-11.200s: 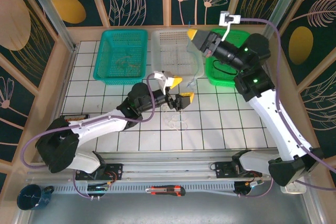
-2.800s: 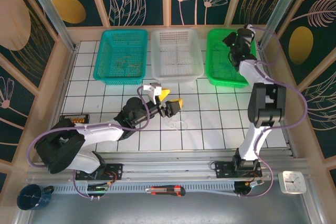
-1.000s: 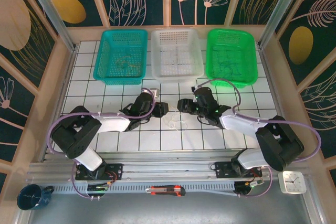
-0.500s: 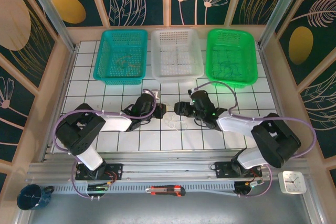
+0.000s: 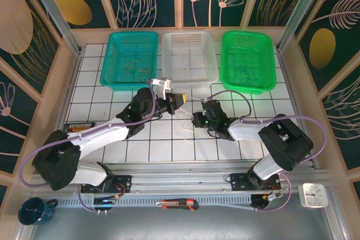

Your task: Untangle the cables

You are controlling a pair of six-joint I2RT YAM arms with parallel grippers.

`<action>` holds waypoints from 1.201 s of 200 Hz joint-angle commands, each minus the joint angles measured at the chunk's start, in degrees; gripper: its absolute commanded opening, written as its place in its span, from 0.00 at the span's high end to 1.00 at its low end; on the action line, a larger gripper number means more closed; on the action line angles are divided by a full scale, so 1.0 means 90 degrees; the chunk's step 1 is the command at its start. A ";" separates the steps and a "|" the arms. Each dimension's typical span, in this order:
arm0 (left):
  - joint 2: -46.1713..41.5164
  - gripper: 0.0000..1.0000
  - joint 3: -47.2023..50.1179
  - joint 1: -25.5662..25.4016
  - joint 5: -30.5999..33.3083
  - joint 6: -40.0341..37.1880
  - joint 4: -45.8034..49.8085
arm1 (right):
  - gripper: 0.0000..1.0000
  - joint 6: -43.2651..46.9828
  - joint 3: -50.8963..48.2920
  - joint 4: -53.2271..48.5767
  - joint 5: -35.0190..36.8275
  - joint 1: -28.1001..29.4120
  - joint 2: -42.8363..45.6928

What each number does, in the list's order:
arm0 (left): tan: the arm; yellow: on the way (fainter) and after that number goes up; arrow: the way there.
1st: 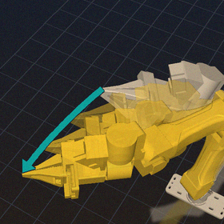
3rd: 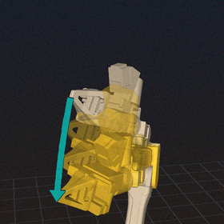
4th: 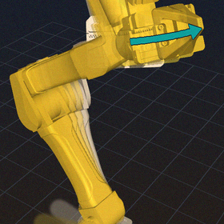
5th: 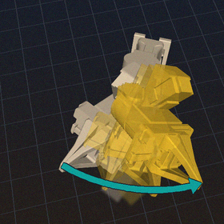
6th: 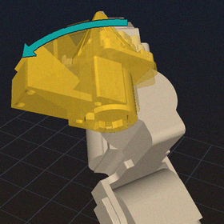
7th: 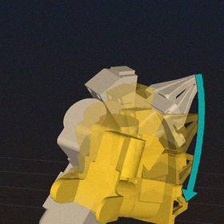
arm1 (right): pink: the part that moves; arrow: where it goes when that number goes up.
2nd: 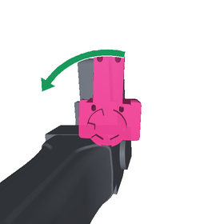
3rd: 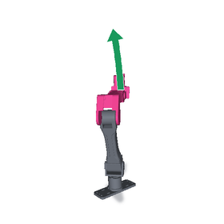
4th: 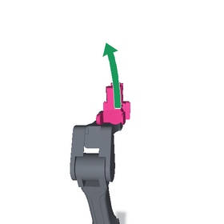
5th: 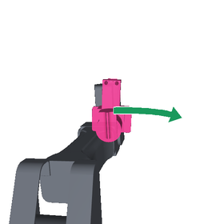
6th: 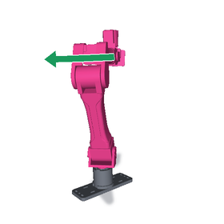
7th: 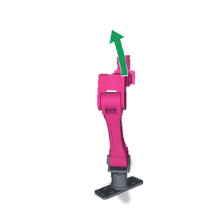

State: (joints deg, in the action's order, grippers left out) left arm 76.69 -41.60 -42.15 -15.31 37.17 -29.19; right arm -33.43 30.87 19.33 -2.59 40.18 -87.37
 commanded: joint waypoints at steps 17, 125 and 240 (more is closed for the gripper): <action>-0.0558 1.00 -0.0122 0.0016 -0.0060 0.0201 -0.0601 | 0.86 -0.0100 -0.0308 0.0272 0.0355 -0.0214 -0.0100; -0.1368 1.00 -0.0655 0.0017 0.1144 0.0221 -0.1405 | 1.00 -0.0265 -0.0631 0.0272 0.0364 -0.0286 0.0048; -0.0538 1.00 -0.2032 0.0018 0.0783 -0.0166 -0.0950 | 0.58 0.0105 -0.0008 -0.1082 0.0020 -0.0397 0.1927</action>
State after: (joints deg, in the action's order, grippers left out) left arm 70.96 -57.82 -42.15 -7.05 36.40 -37.06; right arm -34.39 28.14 14.24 -1.56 37.78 -75.22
